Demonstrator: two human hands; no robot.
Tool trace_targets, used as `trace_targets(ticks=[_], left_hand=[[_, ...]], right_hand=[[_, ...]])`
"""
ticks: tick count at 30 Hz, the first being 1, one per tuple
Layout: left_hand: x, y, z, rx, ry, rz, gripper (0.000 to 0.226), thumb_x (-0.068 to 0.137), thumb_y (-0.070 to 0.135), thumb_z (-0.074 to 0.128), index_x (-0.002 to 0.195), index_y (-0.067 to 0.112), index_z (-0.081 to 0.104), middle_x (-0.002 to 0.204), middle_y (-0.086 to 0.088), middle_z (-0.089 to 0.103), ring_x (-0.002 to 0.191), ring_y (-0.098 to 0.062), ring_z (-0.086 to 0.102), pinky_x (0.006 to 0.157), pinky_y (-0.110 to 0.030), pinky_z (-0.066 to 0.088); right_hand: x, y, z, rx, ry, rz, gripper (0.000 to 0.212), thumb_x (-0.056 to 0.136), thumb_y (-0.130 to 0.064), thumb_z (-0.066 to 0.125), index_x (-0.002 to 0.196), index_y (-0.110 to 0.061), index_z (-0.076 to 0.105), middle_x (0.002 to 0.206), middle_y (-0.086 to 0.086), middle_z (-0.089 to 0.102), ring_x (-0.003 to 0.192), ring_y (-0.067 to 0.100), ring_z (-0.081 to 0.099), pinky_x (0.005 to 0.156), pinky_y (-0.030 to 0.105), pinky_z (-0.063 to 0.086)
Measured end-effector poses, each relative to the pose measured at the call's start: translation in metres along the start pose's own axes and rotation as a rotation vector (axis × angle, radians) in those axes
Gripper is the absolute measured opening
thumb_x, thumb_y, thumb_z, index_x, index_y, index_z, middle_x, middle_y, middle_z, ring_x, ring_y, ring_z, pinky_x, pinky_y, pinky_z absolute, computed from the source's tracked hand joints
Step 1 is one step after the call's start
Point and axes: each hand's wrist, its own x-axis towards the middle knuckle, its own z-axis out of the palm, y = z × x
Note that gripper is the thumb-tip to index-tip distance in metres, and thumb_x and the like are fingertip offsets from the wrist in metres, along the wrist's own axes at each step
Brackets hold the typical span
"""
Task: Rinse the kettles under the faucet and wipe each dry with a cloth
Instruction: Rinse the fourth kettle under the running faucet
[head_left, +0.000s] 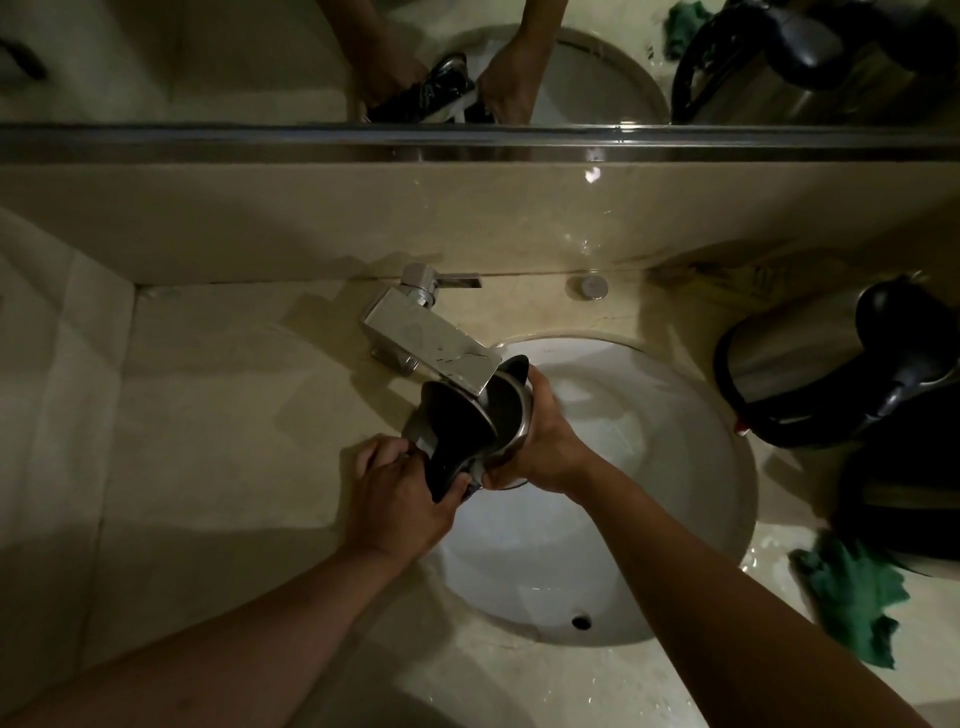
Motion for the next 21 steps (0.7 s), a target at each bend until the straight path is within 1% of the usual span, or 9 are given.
trace_targets(ticks=[5,7,8,11,13,15,17,19,21], left_hand=[[-0.001,-0.002,0.003,0.006,-0.017,-0.01,0.048,0.075,0.054,0.067,0.068,0.006,0.067,0.074,-0.01,0.067,0.1,-0.027,0.06,0.094,-0.043,0.04],[-0.001,-0.002,0.003,0.002,-0.027,-0.013,0.045,0.074,0.051,0.072,0.068,0.006,0.067,0.074,-0.009,0.067,0.099,-0.027,0.06,0.094,-0.043,0.04],[-0.001,-0.002,0.003,-0.006,-0.031,-0.02,0.044,0.073,0.05,0.073,0.069,0.006,0.067,0.075,-0.009,0.067,0.099,-0.027,0.06,0.094,-0.042,0.04],[-0.001,-0.006,0.004,-0.024,-0.042,-0.038,0.044,0.07,0.048,0.076,0.072,0.005,0.068,0.08,-0.011,0.068,0.098,-0.029,0.062,0.094,-0.042,0.04],[-0.001,-0.007,0.006,-0.029,-0.046,-0.037,0.045,0.071,0.05,0.074,0.071,0.006,0.068,0.081,-0.01,0.067,0.098,-0.029,0.062,0.094,-0.041,0.039],[-0.001,-0.007,0.006,-0.038,-0.051,-0.043,0.045,0.07,0.052,0.071,0.07,0.007,0.068,0.08,-0.008,0.066,0.098,-0.028,0.061,0.093,-0.039,0.037],[-0.001,-0.007,0.005,-0.047,-0.054,-0.048,0.045,0.069,0.052,0.073,0.069,0.007,0.067,0.078,-0.007,0.065,0.097,-0.027,0.061,0.093,-0.039,0.037],[-0.001,-0.007,0.005,-0.036,-0.059,-0.041,0.045,0.067,0.05,0.077,0.068,0.006,0.067,0.077,-0.009,0.066,0.097,-0.029,0.063,0.094,-0.039,0.037],[-0.001,-0.006,0.004,-0.016,-0.056,-0.021,0.046,0.068,0.05,0.078,0.067,0.006,0.066,0.076,-0.01,0.066,0.096,-0.03,0.063,0.095,-0.039,0.038]], right_hand=[[-0.001,-0.002,-0.001,0.011,0.007,0.018,0.141,0.05,-0.003,0.099,0.158,-0.031,0.014,0.15,0.002,0.033,0.144,0.03,0.036,0.108,0.057,0.05],[-0.002,-0.002,0.0,0.011,0.015,0.026,0.143,0.048,-0.007,0.1,0.158,-0.032,0.012,0.152,0.003,0.031,0.145,0.031,0.035,0.109,0.058,0.05],[-0.003,-0.003,0.001,0.007,0.017,0.035,0.146,0.046,-0.012,0.101,0.158,-0.034,0.01,0.153,0.003,0.031,0.145,0.031,0.035,0.108,0.058,0.05],[-0.002,-0.003,0.003,-0.032,0.005,0.051,0.156,0.034,-0.041,0.098,0.156,-0.043,0.001,0.155,0.001,0.032,0.147,0.032,0.034,0.108,0.061,0.049],[0.0,-0.001,0.0,-0.086,-0.017,0.043,0.155,0.033,-0.048,0.096,0.156,-0.041,0.001,0.153,0.001,0.036,0.147,0.033,0.035,0.108,0.061,0.048],[-0.003,-0.011,-0.007,-0.15,-0.063,0.033,0.149,0.041,-0.041,0.097,0.157,-0.037,0.003,0.15,0.003,0.041,0.145,0.033,0.039,0.108,0.058,0.049],[-0.007,-0.026,-0.019,-0.232,-0.13,0.069,0.145,0.053,-0.022,0.099,0.159,-0.034,0.0,0.152,0.008,0.045,0.143,0.035,0.044,0.111,0.051,0.048],[-0.01,-0.042,-0.039,-0.29,-0.181,0.134,0.141,0.066,-0.011,0.095,0.164,-0.027,-0.005,0.163,0.012,0.037,0.147,0.035,0.04,0.116,0.045,0.042],[-0.013,-0.065,-0.064,-0.258,-0.125,0.156,0.127,0.078,-0.014,0.088,0.165,-0.023,-0.004,0.169,0.009,0.026,0.151,0.031,0.034,0.115,0.038,0.039]])
